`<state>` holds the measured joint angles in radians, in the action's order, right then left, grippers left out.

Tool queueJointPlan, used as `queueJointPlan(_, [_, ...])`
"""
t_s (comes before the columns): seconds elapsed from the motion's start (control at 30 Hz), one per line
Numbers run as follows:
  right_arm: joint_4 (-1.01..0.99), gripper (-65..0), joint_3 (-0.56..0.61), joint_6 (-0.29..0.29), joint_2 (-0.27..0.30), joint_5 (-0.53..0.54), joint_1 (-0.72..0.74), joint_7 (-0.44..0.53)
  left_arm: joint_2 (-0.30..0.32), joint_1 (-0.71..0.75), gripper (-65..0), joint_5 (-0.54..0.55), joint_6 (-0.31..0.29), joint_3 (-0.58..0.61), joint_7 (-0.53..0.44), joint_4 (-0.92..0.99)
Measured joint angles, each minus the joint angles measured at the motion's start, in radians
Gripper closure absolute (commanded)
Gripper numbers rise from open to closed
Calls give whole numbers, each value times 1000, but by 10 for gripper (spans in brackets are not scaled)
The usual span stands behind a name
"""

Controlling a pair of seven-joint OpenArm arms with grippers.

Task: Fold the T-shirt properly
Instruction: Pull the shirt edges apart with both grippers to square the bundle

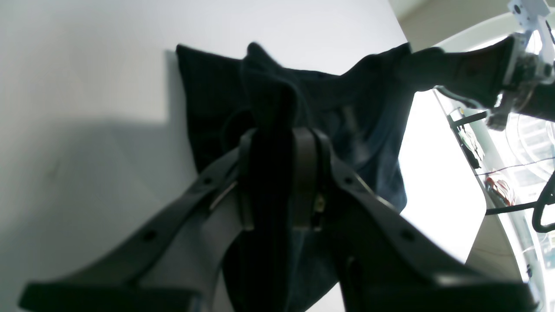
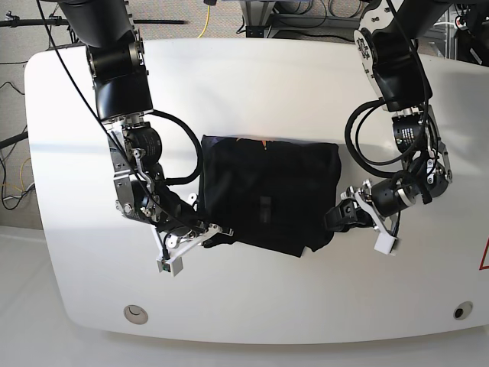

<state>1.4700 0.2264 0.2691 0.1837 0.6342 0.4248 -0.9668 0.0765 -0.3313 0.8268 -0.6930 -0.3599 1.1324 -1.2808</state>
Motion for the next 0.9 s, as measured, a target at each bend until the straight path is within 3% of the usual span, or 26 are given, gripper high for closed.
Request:
queueJointPlan(0.57, [-1,-34,0,0,19,-2,0,1,2,1,-97,3,0,99,-139,11])
queueJointPlan(0.9, [-13,-38,1,-5,31,-40,1,1,14,19,-97,-2,0,101,-153,126])
